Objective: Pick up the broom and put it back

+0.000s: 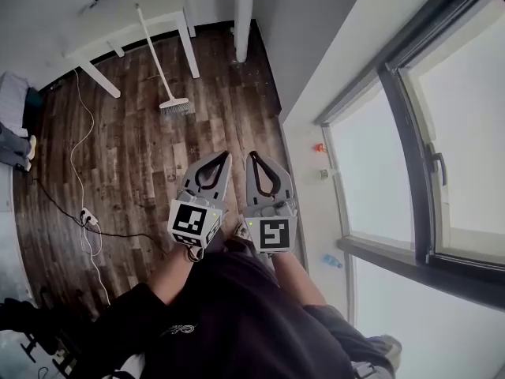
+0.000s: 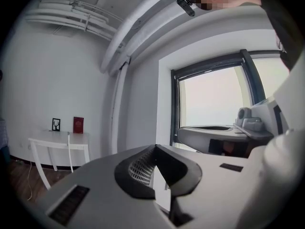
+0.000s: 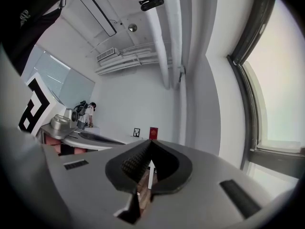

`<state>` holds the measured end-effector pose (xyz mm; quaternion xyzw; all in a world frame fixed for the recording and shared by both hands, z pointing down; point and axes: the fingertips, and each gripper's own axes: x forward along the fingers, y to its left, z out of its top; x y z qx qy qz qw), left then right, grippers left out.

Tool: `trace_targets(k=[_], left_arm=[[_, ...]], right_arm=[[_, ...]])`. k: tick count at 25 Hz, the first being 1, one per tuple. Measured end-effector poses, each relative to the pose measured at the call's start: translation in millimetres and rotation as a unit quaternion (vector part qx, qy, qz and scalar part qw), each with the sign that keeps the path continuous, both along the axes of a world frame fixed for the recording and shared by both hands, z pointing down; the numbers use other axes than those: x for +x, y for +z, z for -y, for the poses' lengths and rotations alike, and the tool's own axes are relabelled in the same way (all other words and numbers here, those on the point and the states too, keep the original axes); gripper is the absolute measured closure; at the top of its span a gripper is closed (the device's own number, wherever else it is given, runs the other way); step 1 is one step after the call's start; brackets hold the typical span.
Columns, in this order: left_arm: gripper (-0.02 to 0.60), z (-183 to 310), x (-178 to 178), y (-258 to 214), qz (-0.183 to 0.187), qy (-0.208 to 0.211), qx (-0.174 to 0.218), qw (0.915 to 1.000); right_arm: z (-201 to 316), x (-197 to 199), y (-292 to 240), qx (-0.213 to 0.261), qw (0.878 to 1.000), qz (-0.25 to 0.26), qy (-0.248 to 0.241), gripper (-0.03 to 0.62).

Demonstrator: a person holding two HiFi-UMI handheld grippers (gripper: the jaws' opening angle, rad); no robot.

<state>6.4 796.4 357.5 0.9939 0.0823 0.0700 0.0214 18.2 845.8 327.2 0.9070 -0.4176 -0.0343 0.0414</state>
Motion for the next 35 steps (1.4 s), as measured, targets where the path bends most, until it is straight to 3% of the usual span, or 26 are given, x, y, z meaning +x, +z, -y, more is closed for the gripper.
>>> trace_targets(k=[6, 10, 16, 23, 30, 35], left_arm=[[0.581, 13, 14, 12, 0.012, -0.006, -0.003, 0.9999], [0.581, 55, 31, 21, 0.014, -0.024, -0.016, 0.9995], [0.581, 106, 95, 34, 0.022, -0.016, -0.015, 0.9995], [0.581, 212, 148, 28, 0.02, -0.044, -0.022, 0.9986], [0.581, 327, 143, 24, 0.01, -0.102, -0.03, 0.9942], [0.581, 382, 134, 24, 0.001, -0.16, -0.025, 0.9868]], right_arm=[[10, 23, 20, 0.0, 0.999, 0.039, 0.007, 0.572], [46, 46, 24, -0.015, 1.0, 0.021, -0.001, 0.572], [100, 109, 29, -0.035, 0.999, 0.023, -0.009, 0.572], [216, 169, 27, -0.042, 0.998, 0.02, -0.049, 0.572], [350, 167, 27, -0.046, 0.991, 0.017, -0.127, 0.572], [412, 164, 31, -0.06, 0.981, 0.012, -0.186, 0.572]])
